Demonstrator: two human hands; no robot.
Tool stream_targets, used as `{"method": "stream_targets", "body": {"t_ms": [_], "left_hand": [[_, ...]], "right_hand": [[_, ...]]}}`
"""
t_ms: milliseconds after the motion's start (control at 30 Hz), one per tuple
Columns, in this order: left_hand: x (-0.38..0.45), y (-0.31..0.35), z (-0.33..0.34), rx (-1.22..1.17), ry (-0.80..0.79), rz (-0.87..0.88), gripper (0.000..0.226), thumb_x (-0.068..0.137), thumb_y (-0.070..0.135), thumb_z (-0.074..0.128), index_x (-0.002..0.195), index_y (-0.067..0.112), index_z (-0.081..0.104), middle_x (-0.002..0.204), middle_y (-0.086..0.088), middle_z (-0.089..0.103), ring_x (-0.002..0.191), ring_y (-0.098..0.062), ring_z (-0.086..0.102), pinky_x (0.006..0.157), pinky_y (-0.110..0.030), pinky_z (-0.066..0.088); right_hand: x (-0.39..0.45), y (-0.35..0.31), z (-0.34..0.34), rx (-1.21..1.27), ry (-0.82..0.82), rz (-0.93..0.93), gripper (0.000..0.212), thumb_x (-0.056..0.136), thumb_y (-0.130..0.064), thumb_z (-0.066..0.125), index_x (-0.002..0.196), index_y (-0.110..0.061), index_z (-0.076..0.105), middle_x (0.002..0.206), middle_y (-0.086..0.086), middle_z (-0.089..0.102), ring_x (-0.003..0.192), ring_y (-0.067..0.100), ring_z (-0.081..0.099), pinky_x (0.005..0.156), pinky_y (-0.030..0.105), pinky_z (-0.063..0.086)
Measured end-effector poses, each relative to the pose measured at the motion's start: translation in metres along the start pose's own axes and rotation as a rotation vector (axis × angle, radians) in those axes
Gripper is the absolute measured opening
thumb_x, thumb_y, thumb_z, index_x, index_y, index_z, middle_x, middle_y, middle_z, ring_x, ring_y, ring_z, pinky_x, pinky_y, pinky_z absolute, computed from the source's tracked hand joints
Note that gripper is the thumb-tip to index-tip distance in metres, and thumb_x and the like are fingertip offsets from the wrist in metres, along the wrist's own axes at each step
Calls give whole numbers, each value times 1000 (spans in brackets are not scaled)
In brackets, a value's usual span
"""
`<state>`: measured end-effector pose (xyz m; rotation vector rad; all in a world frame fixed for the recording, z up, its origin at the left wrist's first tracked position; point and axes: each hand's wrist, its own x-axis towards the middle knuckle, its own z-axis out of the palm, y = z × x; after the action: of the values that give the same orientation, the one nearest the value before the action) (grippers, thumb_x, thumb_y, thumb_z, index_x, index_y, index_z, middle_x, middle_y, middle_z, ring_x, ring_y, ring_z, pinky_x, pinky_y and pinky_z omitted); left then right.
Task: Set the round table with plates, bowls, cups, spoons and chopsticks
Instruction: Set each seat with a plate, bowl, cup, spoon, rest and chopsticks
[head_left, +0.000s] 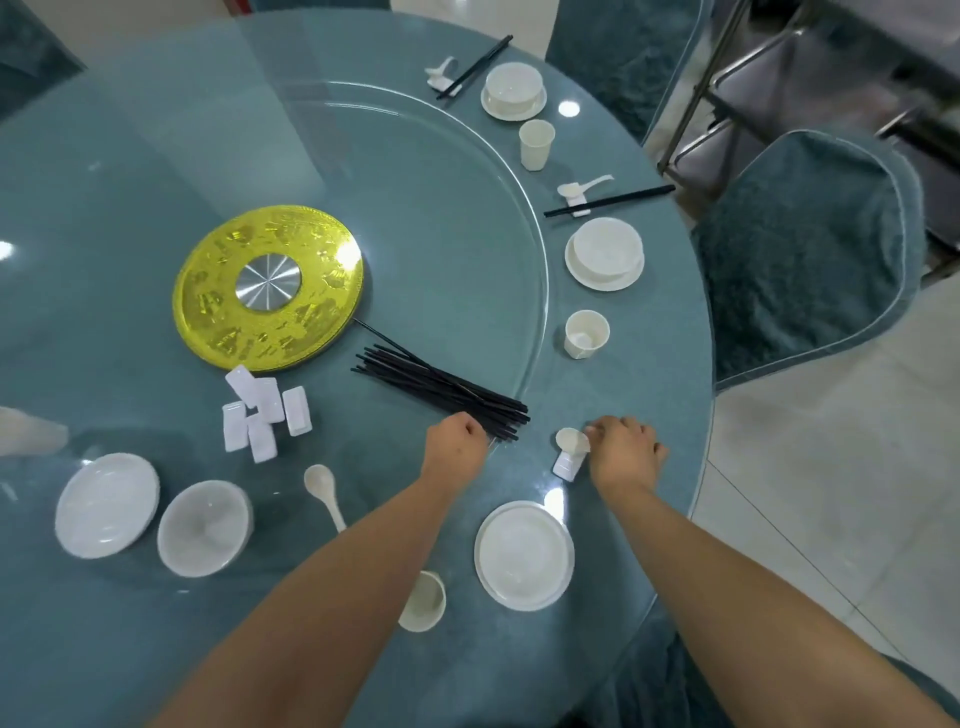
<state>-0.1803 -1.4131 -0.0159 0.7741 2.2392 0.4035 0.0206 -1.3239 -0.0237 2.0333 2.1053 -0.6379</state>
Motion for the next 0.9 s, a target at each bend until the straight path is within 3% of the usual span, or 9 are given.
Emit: {"method": "stream_targets", "body": {"t_ms": [233,333,400,500,633,900], "left_hand": [[11,-26,-28,-83,37,-45,27,92,16,41,66,16,50,74,-6,65,74,-26,57,69,-29,44],[18,-39,-41,-100,57,-60,25,93,16,41,72,13,55,83,-14,69,78,-30,61,74,-34,49],[22,-53,-49,-106,58,-98,26,94,19,40,78,12,59,81,-10,66,74,-27,58,67,-30,45],[24,-72,-56,-134,38,-122,23,93,21,43,79,17,60,72,3,59,67,-16,51,53,-21,36],[29,-90,-63,-179,57,-128,22,93,21,46,77,19,61,76,-1,62,70,-17,54,64,-21,38],[24,-104,-70,-202,62,-152,25,92,21,45,72,19,59,74,0,60,69,-21,53,66,-22,38]], "right_hand": [[-4,-91,7,40,52,-354,27,98,-39,48,99,-22,69,106,3,64,107,28,52,91,37,36],[-4,-125,14,2,-2,-451,28,97,-40,50,106,-21,68,110,4,63,110,29,52,94,37,38],[-4,-143,20,-78,-39,-512,29,97,-38,51,113,-19,65,114,5,61,111,30,52,95,38,41],[-3,-157,28,-192,-60,-553,26,98,-29,50,116,-15,61,115,8,57,109,31,52,94,40,42],[-3,-166,34,-262,-49,-584,23,100,-25,47,108,-10,61,110,10,57,102,33,55,85,39,43],[-13,-183,34,-220,-97,-493,15,94,-2,47,105,-3,56,109,14,55,90,33,59,75,39,48]]}}
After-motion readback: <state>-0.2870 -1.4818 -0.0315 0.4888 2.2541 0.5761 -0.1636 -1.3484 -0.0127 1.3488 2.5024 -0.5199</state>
